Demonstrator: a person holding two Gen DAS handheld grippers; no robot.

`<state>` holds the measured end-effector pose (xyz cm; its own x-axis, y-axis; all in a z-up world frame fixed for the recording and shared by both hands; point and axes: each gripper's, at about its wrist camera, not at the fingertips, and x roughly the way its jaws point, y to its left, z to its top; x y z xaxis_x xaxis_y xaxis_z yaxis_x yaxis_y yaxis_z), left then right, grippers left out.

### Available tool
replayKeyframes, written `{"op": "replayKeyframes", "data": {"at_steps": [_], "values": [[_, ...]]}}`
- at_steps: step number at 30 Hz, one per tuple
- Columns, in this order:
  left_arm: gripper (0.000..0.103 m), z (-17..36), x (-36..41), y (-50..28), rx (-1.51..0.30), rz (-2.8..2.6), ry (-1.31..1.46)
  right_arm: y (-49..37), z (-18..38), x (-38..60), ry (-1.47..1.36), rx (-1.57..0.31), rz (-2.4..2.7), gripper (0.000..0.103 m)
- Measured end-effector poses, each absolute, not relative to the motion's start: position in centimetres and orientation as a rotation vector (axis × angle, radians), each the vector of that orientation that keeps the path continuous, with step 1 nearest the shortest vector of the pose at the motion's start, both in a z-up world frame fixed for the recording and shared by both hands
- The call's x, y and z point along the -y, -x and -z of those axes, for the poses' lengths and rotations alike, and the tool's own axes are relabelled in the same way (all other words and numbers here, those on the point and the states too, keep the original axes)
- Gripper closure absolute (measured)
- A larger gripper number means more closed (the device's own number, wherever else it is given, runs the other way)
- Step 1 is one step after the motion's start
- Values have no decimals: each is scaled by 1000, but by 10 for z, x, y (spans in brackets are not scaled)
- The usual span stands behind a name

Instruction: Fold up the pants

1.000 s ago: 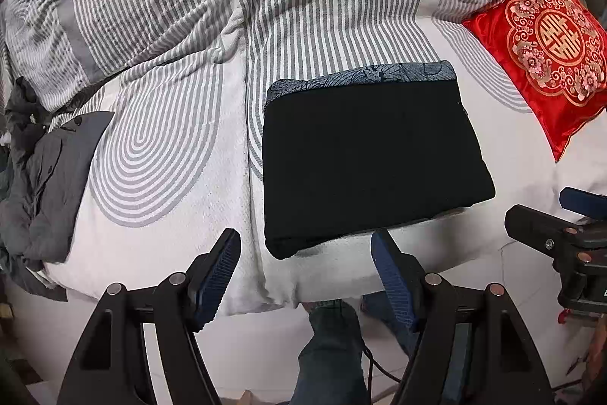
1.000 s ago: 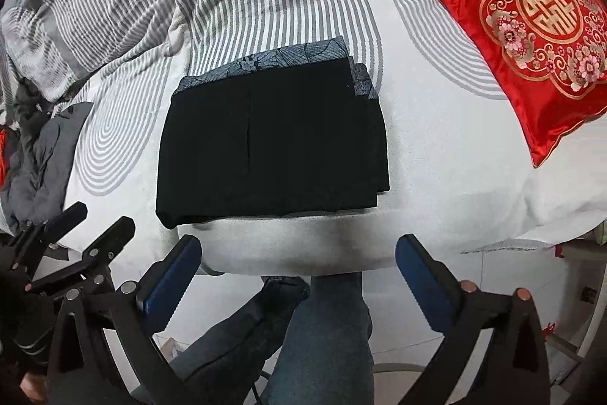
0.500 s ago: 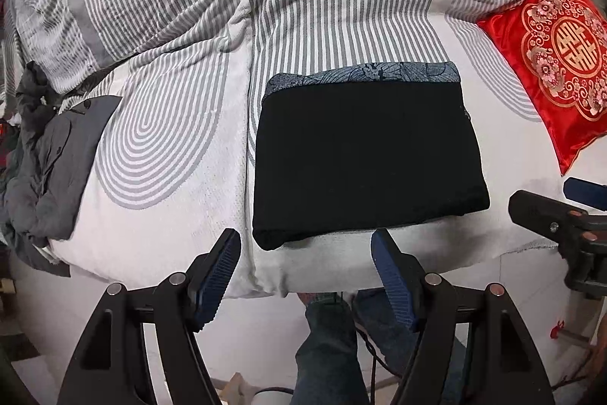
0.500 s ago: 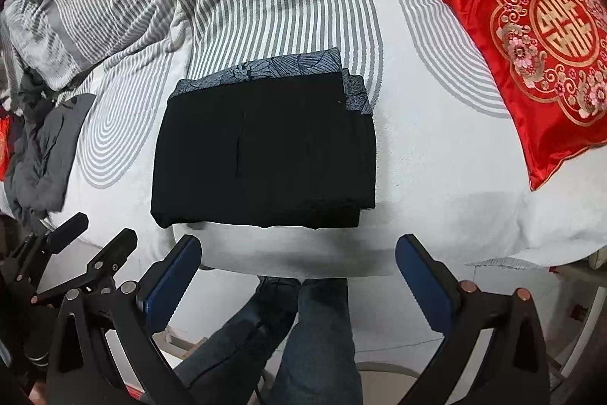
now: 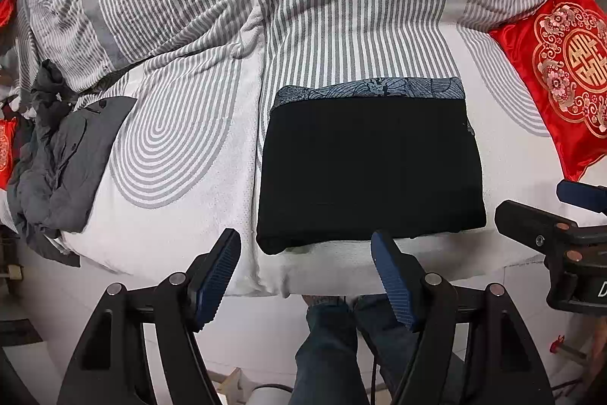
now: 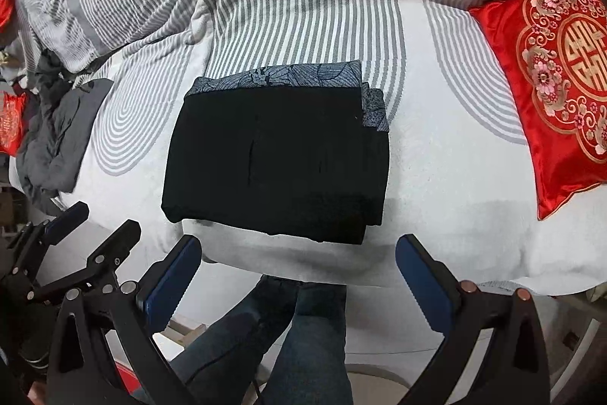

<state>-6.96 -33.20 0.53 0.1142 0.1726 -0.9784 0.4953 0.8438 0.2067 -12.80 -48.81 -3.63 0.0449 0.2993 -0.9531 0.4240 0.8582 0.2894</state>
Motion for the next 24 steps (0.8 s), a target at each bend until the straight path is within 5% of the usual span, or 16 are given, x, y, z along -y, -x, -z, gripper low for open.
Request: {"op": "replayKeyframes", "data": {"at_steps": [24], "values": [[31, -12, 338, 78, -1448, 245, -546, 131, 32, 491, -593, -1540, 89, 1]]}}
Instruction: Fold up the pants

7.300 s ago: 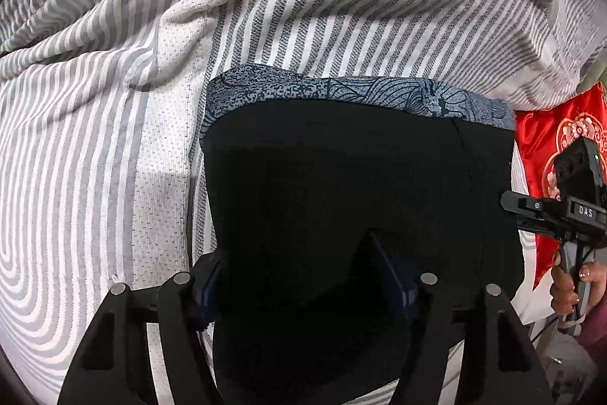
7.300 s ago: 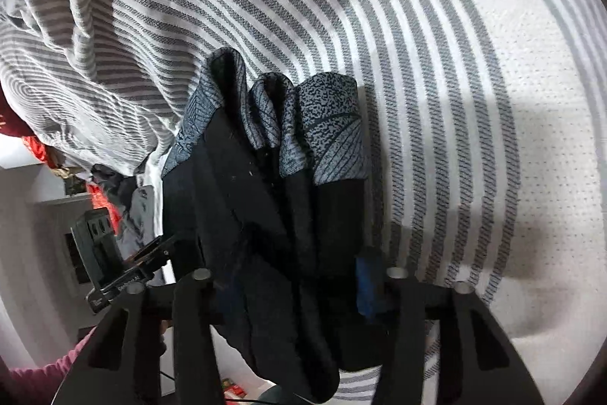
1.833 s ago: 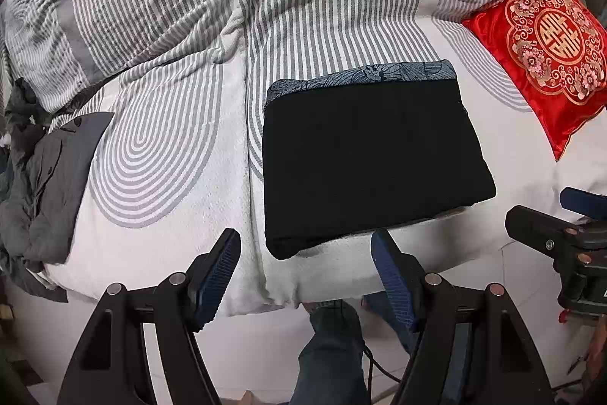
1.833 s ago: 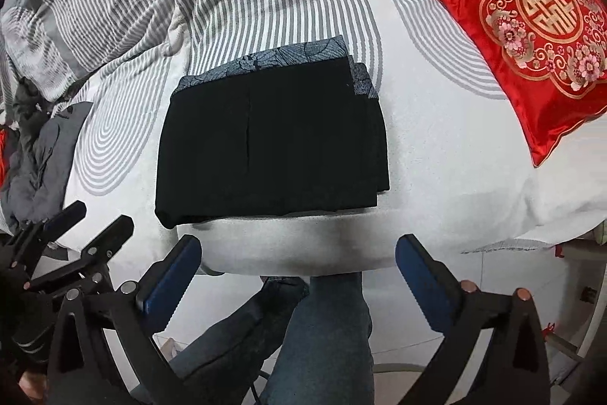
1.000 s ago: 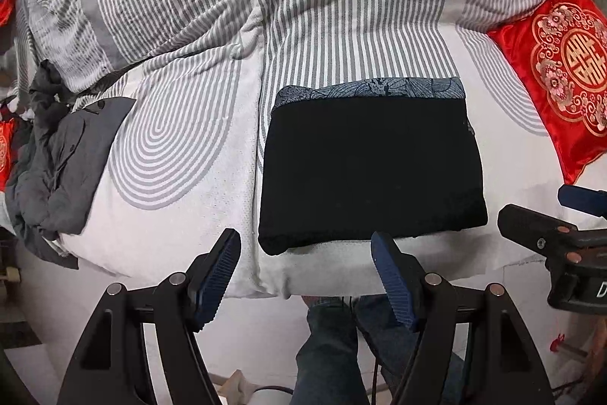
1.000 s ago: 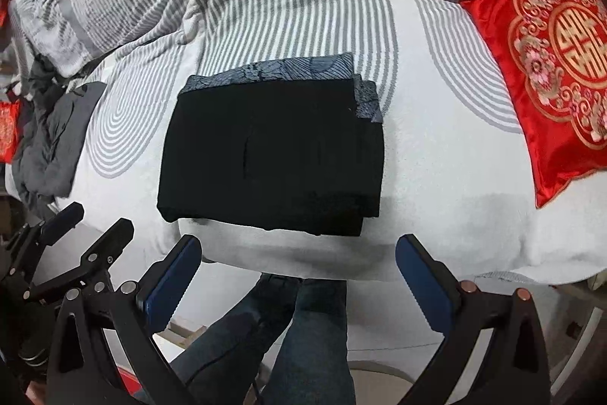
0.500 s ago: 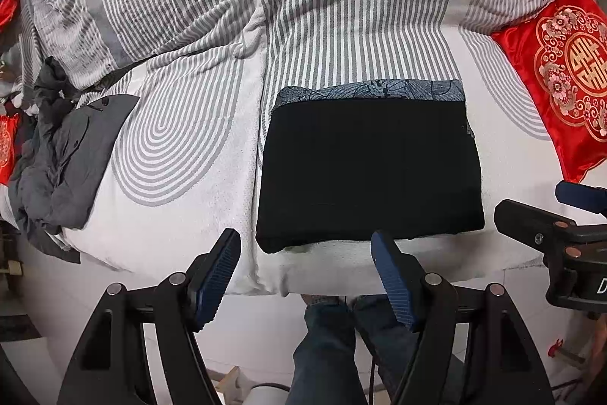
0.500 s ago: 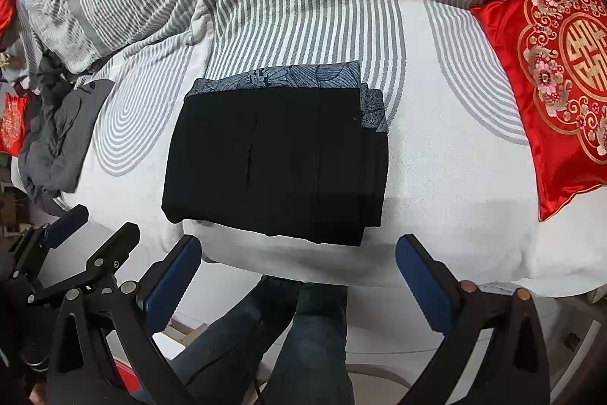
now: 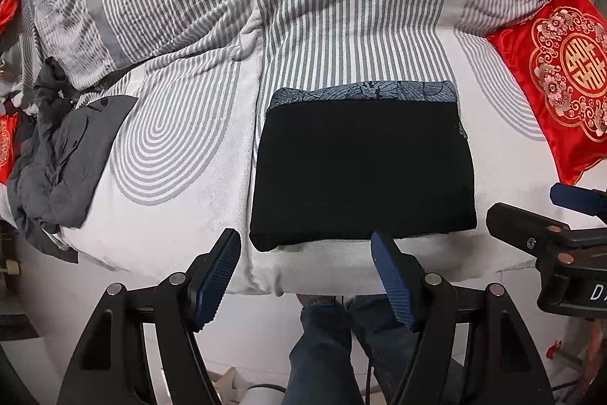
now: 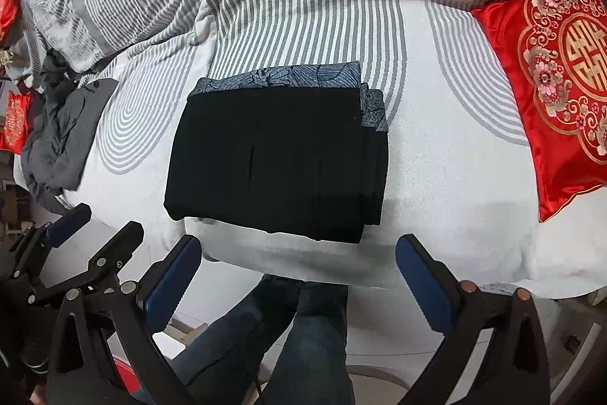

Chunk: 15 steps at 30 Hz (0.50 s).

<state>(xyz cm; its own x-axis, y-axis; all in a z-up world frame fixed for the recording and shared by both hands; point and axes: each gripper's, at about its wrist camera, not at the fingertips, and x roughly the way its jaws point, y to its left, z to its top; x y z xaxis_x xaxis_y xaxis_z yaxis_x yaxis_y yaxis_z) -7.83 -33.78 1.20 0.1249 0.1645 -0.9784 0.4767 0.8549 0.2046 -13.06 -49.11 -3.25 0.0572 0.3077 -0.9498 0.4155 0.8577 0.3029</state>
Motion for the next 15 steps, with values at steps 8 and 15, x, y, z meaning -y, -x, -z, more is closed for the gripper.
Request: {"op": "replayKeyframes", "data": {"at_steps": [8, 15], "values": [[31, -13, 337, 79, -1449, 239, -537, 133, 30, 489, -592, -1536, 86, 1], [31, -13, 337, 78, -1444, 234, -538, 133, 30, 489, -590, -1535, 84, 1]]}}
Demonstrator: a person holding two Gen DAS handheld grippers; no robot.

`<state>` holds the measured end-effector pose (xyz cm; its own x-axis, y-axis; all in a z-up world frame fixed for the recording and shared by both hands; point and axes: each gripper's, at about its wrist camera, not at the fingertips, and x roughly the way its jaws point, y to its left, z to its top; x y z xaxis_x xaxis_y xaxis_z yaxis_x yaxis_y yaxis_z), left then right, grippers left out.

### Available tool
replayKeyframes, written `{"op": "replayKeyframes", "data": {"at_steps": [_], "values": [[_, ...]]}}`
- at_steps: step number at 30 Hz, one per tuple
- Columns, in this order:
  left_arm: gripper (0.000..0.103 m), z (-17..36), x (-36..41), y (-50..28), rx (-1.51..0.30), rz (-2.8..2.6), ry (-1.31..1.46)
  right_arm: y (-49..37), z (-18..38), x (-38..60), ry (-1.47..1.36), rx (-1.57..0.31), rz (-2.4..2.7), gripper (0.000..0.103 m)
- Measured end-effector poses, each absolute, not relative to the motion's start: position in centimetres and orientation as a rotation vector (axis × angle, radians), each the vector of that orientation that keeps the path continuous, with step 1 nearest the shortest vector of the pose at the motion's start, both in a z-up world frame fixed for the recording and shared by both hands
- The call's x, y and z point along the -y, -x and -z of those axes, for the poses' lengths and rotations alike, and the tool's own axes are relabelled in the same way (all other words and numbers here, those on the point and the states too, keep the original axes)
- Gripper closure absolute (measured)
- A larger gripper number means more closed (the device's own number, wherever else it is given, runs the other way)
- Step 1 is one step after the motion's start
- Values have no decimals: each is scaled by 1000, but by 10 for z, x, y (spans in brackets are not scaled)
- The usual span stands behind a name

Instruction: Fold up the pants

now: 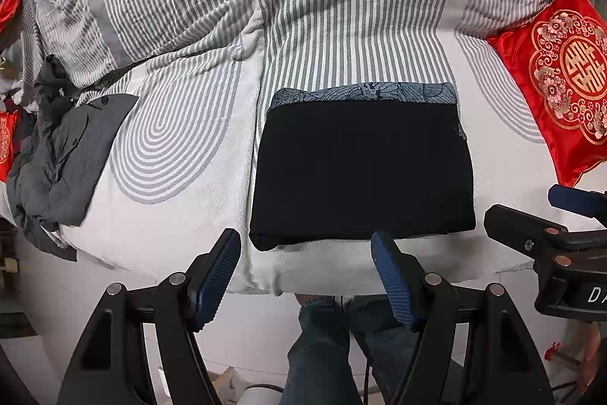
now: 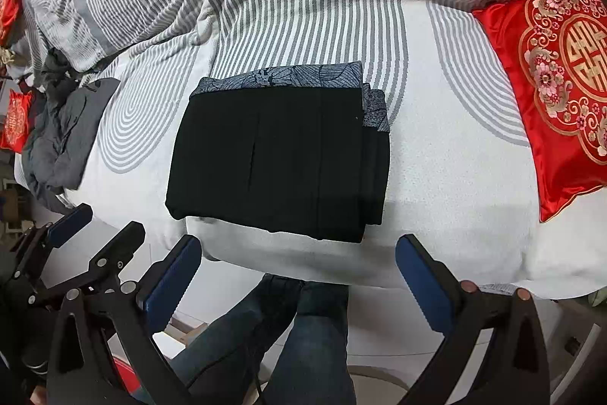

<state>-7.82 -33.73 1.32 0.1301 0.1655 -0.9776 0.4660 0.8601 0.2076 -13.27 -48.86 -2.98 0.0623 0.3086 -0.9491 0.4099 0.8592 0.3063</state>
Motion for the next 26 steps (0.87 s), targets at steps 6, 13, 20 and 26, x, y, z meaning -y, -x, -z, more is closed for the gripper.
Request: {"op": "replayKeyframes", "data": {"at_steps": [6, 13, 20, 26], "values": [[31, -13, 338, 78, -1448, 233, -535, 133, 30, 488, -589, -1536, 83, 1], [31, -10, 339, 78, -1461, 235, -517, 133, 31, 487, -590, -1539, 83, 1], [31, -8, 339, 78, -1460, 227, -499, 135, 32, 487, -590, -1542, 84, 1], [31, -11, 341, 78, -1443, 253, -482, 136, 37, 490, -586, -1548, 83, 1]]}}
